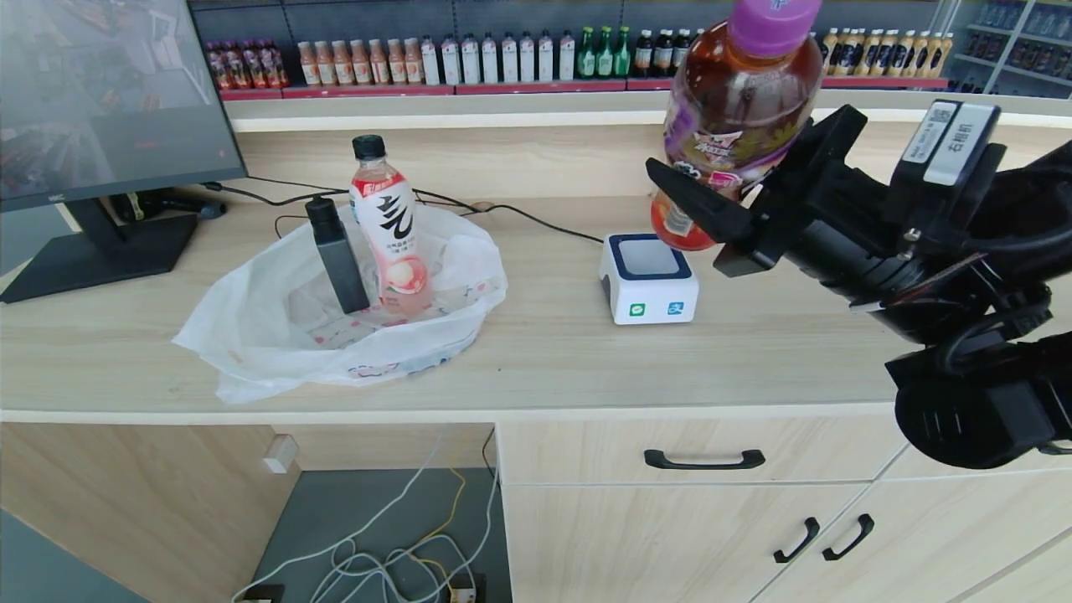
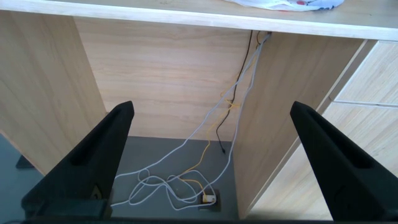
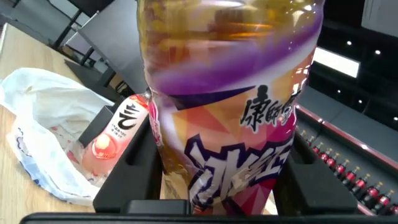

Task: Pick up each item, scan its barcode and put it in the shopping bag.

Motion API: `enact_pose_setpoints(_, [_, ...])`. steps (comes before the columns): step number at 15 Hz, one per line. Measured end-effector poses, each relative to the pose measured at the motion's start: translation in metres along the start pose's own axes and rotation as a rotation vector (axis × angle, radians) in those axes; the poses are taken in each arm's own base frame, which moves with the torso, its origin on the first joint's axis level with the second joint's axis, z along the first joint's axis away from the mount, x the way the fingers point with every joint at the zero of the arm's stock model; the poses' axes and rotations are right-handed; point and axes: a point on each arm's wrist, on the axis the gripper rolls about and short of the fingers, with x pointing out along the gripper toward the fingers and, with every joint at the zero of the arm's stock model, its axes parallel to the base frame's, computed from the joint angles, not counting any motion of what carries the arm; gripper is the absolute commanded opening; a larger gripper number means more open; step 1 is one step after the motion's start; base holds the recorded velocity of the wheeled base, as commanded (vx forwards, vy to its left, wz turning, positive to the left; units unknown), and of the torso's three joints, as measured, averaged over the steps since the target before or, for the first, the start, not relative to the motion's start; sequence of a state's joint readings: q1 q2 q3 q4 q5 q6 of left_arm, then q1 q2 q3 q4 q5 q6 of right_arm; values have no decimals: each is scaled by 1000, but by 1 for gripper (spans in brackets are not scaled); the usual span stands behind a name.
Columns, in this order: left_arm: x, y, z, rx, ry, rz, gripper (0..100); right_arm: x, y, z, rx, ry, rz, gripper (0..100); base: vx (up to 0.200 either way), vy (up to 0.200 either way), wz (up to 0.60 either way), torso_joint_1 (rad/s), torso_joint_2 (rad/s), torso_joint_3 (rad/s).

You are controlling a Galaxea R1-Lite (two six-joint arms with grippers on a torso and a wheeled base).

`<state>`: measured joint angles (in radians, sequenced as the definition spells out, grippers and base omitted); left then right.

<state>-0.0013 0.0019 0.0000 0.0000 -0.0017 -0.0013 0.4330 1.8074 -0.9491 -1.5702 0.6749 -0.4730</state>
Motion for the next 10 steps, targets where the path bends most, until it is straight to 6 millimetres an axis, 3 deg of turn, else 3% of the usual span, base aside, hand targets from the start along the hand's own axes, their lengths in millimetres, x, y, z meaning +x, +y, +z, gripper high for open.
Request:
enact_pose_setpoints(4, [0, 0, 0, 0, 0, 0, 100, -19, 4, 13, 160, 102, -128, 0, 0, 0, 0, 0, 0, 0])
enact_pose_setpoints(10, [0, 0, 0, 0, 0, 0, 100, -40, 15, 13, 397, 235, -333, 0, 0, 0, 0, 0, 0, 0])
